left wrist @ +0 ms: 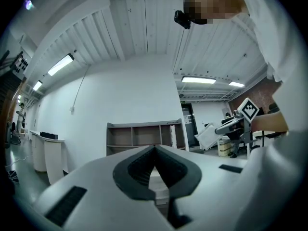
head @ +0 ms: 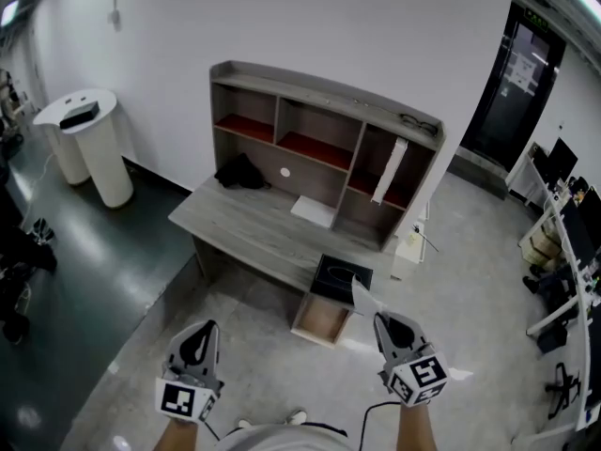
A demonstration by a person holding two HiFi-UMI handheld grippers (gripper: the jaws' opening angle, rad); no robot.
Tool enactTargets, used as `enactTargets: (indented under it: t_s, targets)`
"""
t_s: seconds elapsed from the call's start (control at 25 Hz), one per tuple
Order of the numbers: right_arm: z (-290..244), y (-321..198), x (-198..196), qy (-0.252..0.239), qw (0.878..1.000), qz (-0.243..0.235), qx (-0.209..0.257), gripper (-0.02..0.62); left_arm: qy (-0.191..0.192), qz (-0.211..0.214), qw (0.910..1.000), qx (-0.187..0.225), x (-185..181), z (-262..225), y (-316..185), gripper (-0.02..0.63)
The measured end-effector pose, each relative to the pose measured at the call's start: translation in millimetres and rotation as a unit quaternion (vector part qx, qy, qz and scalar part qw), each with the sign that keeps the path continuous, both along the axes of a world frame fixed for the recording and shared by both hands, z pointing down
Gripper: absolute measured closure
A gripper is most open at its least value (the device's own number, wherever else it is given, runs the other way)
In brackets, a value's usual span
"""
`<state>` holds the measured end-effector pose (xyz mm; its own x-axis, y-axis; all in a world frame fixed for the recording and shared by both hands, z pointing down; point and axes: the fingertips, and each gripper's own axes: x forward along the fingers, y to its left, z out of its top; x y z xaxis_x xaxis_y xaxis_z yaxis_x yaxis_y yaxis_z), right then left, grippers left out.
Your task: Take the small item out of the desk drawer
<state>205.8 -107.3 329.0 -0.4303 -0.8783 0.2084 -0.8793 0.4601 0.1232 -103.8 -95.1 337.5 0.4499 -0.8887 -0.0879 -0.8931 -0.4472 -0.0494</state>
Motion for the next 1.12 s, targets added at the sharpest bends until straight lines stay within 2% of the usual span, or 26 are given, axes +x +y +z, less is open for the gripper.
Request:
enactTargets:
  t_s: [0.32, 0.6, 0.8, 1.12]
  targets:
    - [-48.6, 32.7, 22.3, -0.079, 0.996, 0.022, 0.043, 0.566, 0.002, -0.032, 0.9994, 0.012, -19.5, 2.1, -3.4, 0.589]
    - [-62.8, 54.7, 37.2, -0.081, 0.991, 0.058, 0.085, 0.566, 0.003, -0.061, 0.9981, 0.006, -36.2, 6.1, 2.4, 0.589]
    - [-55.0, 58.5, 47.2, -0.084, 0.99, 0.077, 0.082, 0.566, 0.008, -0.078, 0.9969, 0.009, -46.1, 3.2, 6.0, 0.589]
    - [-49.1, 50.0, 41.0, -0.073, 0.992, 0.069, 0.08, 0.566, 0.012, -0.088, 0.996, 0.012, -50.8, 3.0, 6.0, 0.589]
